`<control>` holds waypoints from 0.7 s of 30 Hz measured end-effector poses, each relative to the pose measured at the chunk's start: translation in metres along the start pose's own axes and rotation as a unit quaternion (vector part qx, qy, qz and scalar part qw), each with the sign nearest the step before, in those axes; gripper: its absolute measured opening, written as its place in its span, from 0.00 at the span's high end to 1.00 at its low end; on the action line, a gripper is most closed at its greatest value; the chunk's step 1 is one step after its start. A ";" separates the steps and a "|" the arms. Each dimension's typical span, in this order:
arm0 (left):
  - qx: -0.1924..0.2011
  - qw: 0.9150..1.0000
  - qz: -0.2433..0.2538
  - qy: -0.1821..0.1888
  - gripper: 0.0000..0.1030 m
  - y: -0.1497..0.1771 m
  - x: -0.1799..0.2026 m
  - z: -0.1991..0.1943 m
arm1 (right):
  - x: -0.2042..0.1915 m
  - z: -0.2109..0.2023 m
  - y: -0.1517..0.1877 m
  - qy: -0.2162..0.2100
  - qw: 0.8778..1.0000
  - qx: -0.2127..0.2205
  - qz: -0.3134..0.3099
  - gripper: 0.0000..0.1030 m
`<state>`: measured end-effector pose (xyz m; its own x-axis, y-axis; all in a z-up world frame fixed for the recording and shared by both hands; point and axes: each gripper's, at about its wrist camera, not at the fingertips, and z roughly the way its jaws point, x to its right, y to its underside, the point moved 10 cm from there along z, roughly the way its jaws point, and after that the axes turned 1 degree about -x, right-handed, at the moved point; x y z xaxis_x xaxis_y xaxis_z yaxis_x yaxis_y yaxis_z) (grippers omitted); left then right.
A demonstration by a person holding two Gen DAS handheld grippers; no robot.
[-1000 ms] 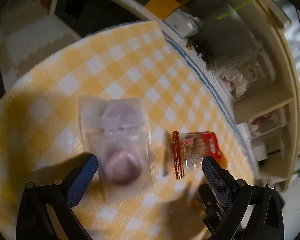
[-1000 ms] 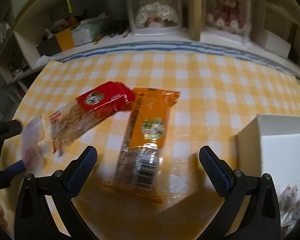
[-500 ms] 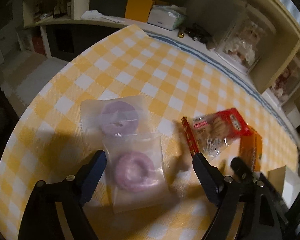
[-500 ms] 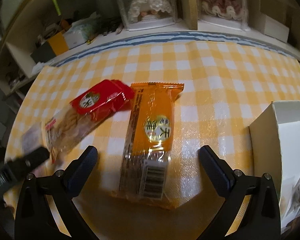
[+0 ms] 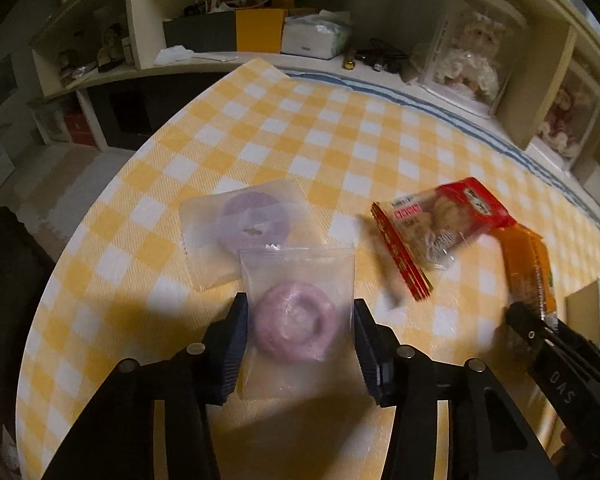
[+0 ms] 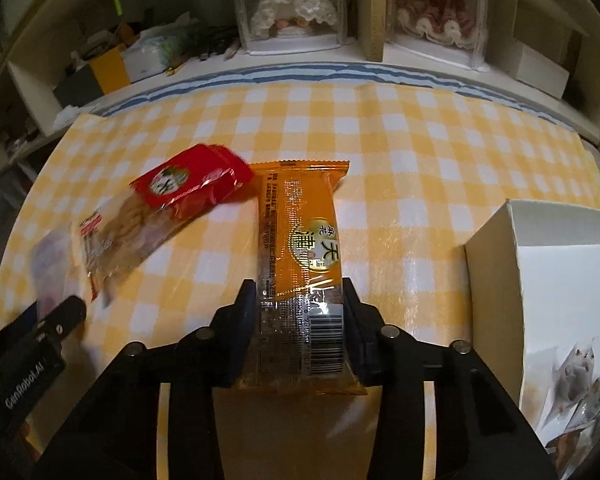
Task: Organize snacks
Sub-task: 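Grasp a clear pink-disc pouch with the left tool while the right tool grasps the orange bar, then carry both held snacks over the tray and release them inside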
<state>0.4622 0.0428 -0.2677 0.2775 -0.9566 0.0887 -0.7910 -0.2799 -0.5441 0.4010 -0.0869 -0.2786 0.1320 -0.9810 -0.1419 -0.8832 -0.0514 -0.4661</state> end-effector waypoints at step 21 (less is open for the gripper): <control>0.077 0.993 0.017 0.090 0.54 -0.020 0.011 -0.132 | 0.016 -0.131 -0.025 -0.031 0.994 0.100 0.006 0.64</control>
<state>0.4092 0.0268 -0.1453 0.1386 -0.9682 0.2084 -0.7021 -0.2445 -0.6688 0.3664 -0.1258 -0.1553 0.1547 -0.9677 -0.1989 -0.7783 0.0046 -0.6279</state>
